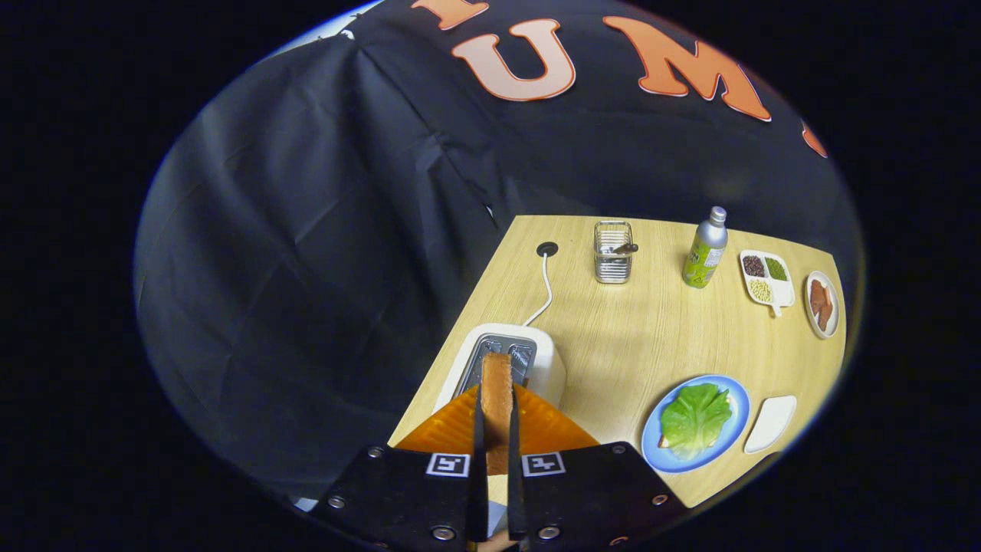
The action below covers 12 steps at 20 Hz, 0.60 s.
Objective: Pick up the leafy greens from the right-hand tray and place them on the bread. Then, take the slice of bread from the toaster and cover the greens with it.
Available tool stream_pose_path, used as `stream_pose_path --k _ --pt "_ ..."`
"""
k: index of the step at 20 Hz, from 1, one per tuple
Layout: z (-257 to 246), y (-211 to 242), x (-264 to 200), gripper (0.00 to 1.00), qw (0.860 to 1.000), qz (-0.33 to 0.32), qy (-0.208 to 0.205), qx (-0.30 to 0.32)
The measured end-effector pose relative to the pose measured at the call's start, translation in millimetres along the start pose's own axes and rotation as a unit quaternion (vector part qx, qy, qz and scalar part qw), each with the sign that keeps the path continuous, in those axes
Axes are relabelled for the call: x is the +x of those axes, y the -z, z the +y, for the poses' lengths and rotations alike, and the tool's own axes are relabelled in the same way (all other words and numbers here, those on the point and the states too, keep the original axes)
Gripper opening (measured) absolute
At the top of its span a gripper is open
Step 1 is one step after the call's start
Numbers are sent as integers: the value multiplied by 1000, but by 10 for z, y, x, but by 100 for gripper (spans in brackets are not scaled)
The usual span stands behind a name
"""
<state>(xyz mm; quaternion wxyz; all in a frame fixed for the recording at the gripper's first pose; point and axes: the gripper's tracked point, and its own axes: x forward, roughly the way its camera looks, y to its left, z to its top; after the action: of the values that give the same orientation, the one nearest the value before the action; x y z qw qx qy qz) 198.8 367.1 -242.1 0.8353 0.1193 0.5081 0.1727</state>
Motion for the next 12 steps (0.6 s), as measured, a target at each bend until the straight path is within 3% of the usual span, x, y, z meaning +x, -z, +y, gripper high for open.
stream_pose_path --k 12 --pt "-780 216 -498 10 999 -35 -20 17"
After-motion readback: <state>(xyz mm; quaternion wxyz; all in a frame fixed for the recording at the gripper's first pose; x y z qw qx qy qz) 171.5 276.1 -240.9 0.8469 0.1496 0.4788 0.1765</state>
